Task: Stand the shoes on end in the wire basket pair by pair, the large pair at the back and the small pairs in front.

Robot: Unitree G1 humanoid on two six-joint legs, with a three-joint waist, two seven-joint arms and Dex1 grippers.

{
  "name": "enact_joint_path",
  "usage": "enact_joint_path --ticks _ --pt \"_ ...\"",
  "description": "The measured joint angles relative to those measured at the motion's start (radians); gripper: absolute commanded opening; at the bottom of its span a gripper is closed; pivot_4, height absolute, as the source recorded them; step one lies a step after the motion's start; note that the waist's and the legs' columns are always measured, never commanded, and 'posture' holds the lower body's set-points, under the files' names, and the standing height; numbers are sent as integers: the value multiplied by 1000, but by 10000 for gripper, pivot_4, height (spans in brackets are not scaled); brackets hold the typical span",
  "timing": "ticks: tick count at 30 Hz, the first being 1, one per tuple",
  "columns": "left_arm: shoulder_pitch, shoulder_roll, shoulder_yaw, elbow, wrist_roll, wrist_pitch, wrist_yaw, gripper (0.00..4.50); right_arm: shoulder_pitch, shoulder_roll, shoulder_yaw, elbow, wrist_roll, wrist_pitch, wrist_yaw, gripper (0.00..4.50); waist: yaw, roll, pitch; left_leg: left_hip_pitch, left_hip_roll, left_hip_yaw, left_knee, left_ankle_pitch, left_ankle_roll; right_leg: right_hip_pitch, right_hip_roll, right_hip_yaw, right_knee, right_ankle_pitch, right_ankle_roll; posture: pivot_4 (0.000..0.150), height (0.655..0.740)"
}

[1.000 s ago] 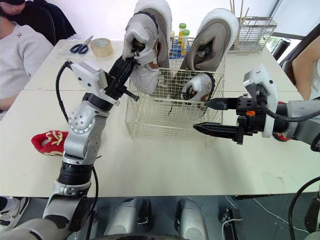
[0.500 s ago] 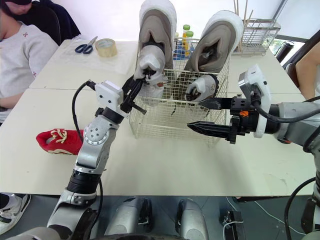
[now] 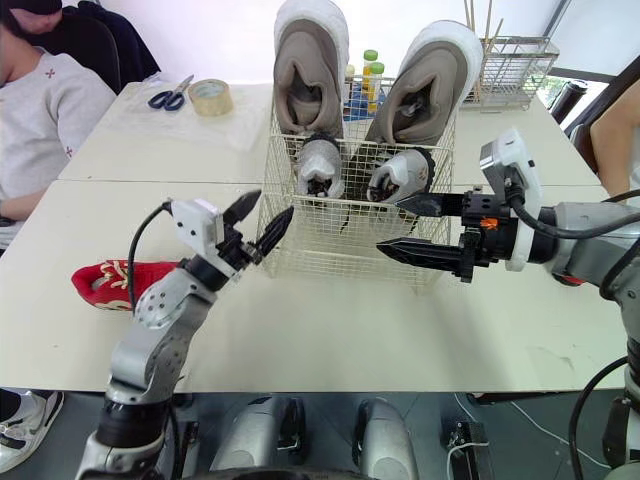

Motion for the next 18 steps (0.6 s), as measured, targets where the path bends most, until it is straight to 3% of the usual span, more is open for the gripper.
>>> enact_joint_path --ticks 5,10,13,18 --pt "6 15 77 -126 -102 102 43 35016 -14 0 41 35 -27 -26 38 45000 -1 0 0 0 0 0 0 0 0 0 0 0 -1 0 0 1500 7400" --pt "-85 74 247 -188 -271 218 123 35016 -14 1 43 80 -31 -28 71 45000 0 0 0 -1 0 0 0 0 0 0 0 0 -1 0 0 1500 7400" --pt "-179 143 352 -202 -384 275 161 44511 -16 1 3 161 -33 -39 86 45000 1 0 0 -1 -1 0 0 0 -1 0 1 0 -1 0 0 1500 7400" --pt "-204 293 380 -222 -583 389 120 44855 -117 -107 -107 368 -38 -50 134 45000 2 4 2 -1 -1 2 0 2 -5 0 1 0 -2 0 0 1500 7400"
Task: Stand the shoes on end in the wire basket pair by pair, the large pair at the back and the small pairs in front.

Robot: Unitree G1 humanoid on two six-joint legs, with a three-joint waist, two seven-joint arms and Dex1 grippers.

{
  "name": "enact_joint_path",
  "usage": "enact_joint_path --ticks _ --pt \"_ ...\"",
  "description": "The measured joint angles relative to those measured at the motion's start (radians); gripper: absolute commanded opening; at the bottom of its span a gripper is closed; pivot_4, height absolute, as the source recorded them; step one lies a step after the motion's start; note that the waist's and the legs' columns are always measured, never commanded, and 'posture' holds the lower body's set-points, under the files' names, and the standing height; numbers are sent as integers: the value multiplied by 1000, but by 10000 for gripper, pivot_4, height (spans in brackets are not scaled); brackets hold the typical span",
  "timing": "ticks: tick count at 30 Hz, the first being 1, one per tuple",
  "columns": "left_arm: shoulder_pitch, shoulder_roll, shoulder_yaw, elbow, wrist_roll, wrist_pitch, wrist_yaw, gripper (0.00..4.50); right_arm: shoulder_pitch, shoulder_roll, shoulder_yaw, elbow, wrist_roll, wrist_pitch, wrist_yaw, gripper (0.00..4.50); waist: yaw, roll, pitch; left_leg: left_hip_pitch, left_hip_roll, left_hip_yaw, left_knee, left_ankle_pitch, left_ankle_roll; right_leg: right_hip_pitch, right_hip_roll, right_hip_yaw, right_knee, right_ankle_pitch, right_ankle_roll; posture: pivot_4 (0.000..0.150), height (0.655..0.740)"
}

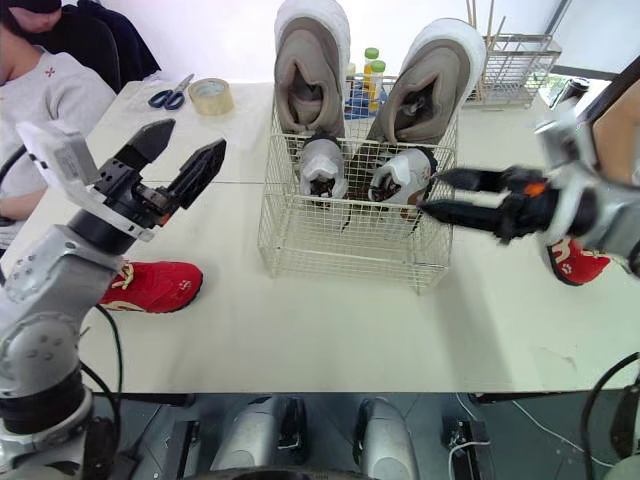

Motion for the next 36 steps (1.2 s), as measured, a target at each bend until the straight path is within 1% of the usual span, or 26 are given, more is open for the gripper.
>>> enact_joint_path --ticks 2,4,5,7,9,12,13,14,17,20,22,24,26,28,32,36 --pt "20 36 -9 -5 -95 48 -16 44855 -17 -48 -70 72 6 7 18 45000 0 0 0 0 0 0 0 0 0 0 0 0 0 0 0 1500 7400" --pt "45 79 -35 -12 -230 103 -27 44855 -12 -58 -138 140 0 15 2 45000 -3 0 0 0 1 0 -1 0 0 0 0 1 -1 0 0 1500 7400" --pt "65 99 -57 -27 -285 122 -46 44855 24 -56 -179 166 -36 -19 -31 45000 -2 -1 0 0 1 0 -1 0 0 0 0 1 -1 0 0 1500 7400" --pt "112 114 -99 -73 -337 130 -86 44855 153 -42 -224 197 -172 -155 -104 45000 2 -1 -1 0 0 0 -1 0 -1 1 0 1 -2 -1 1 1500 7400" --pt "127 114 -144 -102 -358 128 -101 44855 272 -3 -213 234 -332 -332 -156 45000 2 0 -1 1 -1 1 -1 0 -1 1 0 1 -1 -1 2 1500 7400" --pt "137 95 -213 -120 -362 117 -122 44855 344 92 -226 249 -464 -524 -257 45000 -3 7 -3 3 -1 3 -1 1 -2 1 1 3 0 0 4 1500 7400" --pt "143 93 -247 -123 -356 116 -130 44855 372 124 -251 240 -490 -567 -298 45000 -4 8 -4 3 0 3 -1 2 -3 1 1 3 0 0 4 1500 7400" --pt "159 94 -274 -135 -341 111 -145 44855 433 161 -293 198 -506 -582 -337 45000 -2 8 -4 3 0 2 -3 3 -5 1 2 3 0 -1 4 1500 7400" --pt "204 100 -323 -146 -294 103 -177 44855 577 300 -372 37 -489 -542 -416 45000 2 8 -4 3 1 -1 -8 5 -9 0 4 2 0 -1 4 1500 7400" --pt "212 72 -365 -147 -262 80 -192 44855 657 481 -431 -103 -470 -503 -573 45000 0 11 -6 4 1 -1 -9 6 -11 -1 4 3 0 -1 4 1500 7400" --pt "219 63 -387 -145 -243 65 -197 44855 722 568 -433 -159 -475 -500 -636 45000 -1 13 -7 4 0 -1 -10 5 -11 -1 4 3 -1 -2 2 1500 7400" --pt "229 53 -400 -143 -227 59 -199 44855 763 627 -408 -175 -496 -517 -671 45000 -3 15 -9 4 0 -1 -11 5 -10 -2 4 3 -1 -3 1 1500 7400" --pt "243 52 -419 -140 -206 57 -199 44855 771 668 -379 -160 -528 -547 -707 45000 -11 17 -10 4 0 0 -12 5 -10 -2 4 4 -1 -3 1 1500 7400" --pt "257 51 -431 -136 -191 56 -200 44855 756 676 -349 -129 -554 -579 -725 45000 -23 18 -11 4 0 0 -12 6 -10 -3 4 4 -1 -3 0 1500 7400" --pt "277 63 -432 -133 -183 56 -217 44855 657 701 -303 0 -593 -682 -761 45000 -31 18 -11 4 1 0 -13 6 -10 -3 6 4 0 -3 0 1500 7400" --pt "283 113 -421 -124 -205 62 -256 44855 587 767 -260 124 -613 -787 -791 45000 -29 18 -11 4 1 0 -13 6 -11 -4 6 4 0 -3 1 1500 7400"
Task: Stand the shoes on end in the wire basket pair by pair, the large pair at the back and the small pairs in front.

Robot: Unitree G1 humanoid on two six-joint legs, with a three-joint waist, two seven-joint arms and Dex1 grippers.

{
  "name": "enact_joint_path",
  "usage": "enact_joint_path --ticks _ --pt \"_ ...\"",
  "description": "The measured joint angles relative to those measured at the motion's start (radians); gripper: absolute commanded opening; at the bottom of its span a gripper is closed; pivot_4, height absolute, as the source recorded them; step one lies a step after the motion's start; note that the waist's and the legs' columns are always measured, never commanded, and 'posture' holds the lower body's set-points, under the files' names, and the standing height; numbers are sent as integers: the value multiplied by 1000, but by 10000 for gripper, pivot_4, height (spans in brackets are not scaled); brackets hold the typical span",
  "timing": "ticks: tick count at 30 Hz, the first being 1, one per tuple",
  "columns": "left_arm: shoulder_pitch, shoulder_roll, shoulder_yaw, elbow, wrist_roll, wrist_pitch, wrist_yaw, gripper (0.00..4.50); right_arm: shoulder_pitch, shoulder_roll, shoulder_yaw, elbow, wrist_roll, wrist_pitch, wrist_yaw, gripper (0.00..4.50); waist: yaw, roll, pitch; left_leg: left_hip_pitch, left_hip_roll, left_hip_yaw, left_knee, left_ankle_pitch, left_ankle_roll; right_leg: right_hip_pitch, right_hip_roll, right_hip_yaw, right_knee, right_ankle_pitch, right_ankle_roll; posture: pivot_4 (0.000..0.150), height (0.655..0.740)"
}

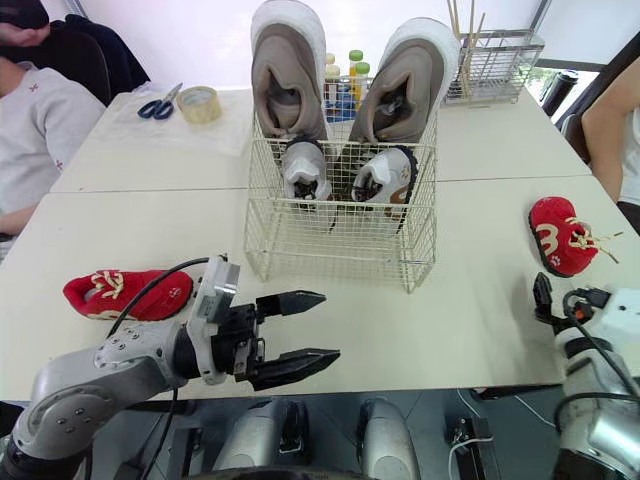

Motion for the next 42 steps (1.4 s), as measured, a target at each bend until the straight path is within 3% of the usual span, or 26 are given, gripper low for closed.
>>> enact_joint_path --ticks 9,25,30,32,38,42 --pt "-19 99 48 41 -30 20 -65 44855 -108 50 54 176 -44 -225 -39 45000 -28 -8 -4 2 0 0 0 0 0 2 0 1 0 0 0 1500 7400" --pt "38 143 71 7 -37 21 -25 44855 -435 -84 86 734 -91 -484 -76 45000 -31 -10 -4 14 0 1 -1 -1 0 14 -1 3 -2 -1 -2 1500 7400" --pt "62 145 89 7 -40 20 -16 45000 -491 -113 110 844 -108 -532 -83 22563 -31 -10 -4 14 0 1 -2 -1 0 14 -3 3 -2 -1 -2 1500 7400" --pt "68 149 124 10 -69 20 5 45000 -494 -118 114 858 -108 -548 -88 16396 -31 -11 -4 15 0 1 -2 -1 0 14 -4 3 -2 -1 -2 1500 7400" --pt "50 187 260 55 -236 17 134 45000 -479 -167 156 845 -140 -558 -82 16396 -30 -8 -1 15 0 1 -2 -1 -1 14 -5 3 -2 -1 -2 1500 7400" --pt "-15 236 380 112 -288 -4 207 45000 -565 -300 167 776 -142 -544 -33 16396 -27 13 12 14 -2 5 -2 -1 1 11 -5 7 -1 -1 -1 1500 7400"
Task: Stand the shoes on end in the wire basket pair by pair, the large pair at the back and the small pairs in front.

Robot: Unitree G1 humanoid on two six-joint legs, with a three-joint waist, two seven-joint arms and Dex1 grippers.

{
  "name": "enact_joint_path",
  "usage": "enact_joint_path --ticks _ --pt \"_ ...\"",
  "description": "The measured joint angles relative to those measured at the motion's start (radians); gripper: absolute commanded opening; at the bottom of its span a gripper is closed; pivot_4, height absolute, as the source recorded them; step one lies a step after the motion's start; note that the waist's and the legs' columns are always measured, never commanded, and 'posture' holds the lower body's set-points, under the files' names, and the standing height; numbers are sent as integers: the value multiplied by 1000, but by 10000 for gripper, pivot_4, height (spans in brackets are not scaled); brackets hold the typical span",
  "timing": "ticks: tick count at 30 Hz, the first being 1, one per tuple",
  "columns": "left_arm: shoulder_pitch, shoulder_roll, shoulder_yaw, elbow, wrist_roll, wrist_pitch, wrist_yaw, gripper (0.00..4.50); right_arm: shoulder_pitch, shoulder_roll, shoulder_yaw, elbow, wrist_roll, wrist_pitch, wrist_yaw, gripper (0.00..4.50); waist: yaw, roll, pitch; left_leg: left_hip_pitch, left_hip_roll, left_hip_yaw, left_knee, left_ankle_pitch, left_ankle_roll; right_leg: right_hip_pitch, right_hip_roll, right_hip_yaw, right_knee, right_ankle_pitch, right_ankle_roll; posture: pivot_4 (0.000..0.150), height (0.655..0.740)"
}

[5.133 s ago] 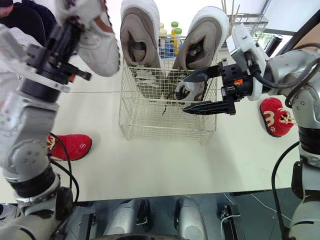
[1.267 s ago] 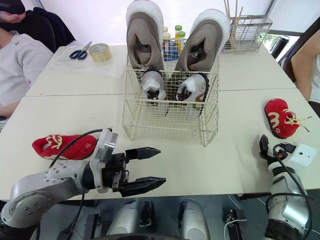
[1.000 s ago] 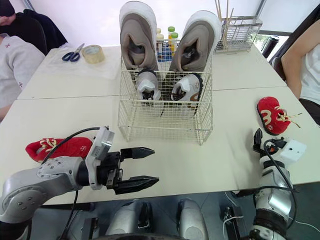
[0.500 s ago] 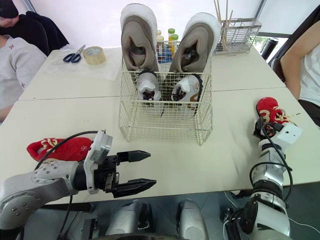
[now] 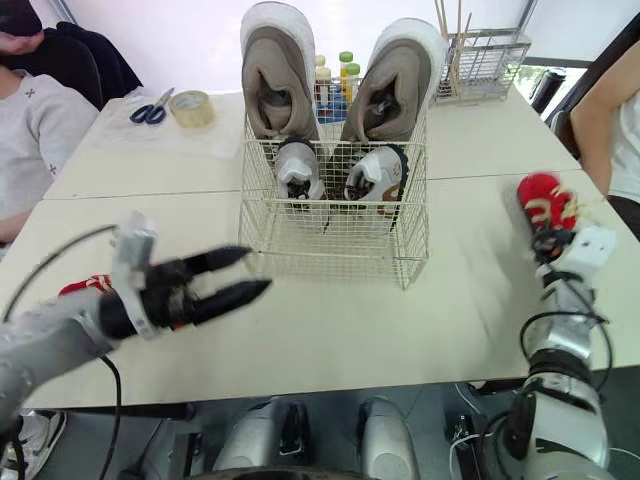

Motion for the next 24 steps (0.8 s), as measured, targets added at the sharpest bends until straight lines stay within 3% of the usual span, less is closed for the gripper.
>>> enact_joint_path --ticks 5,9,15,21,24 --pt "-70 35 11 50 -102 11 17 45000 -439 -196 21 -122 60 9 147 16396 -3 0 6 0 3 7 -8 3 -4 -9 6 6 3 1 3 1500 7400" --pt "-59 75 29 72 -169 25 64 45000 -700 -158 126 -277 178 127 413 16396 -12 -12 6 3 7 8 -18 6 -10 -12 8 7 2 -1 1 1500 7400" --pt "37 122 162 76 -267 31 79 45000 -725 -55 388 -492 354 472 896 16396 -17 -16 7 -2 4 9 -17 4 -6 -15 3 6 2 0 0 1500 7400" --pt "239 184 438 124 -258 125 -56 45000 -792 -44 485 -579 474 716 1244 16396 5 -18 8 -13 1 9 -14 3 -3 -22 3 3 0 0 1 1500 7400" --pt "297 260 656 287 -220 224 -186 45000 -848 -59 548 -571 486 722 1361 16396 2 -22 9 -14 3 9 -14 3 -4 -24 6 3 0 0 1 1500 7400"
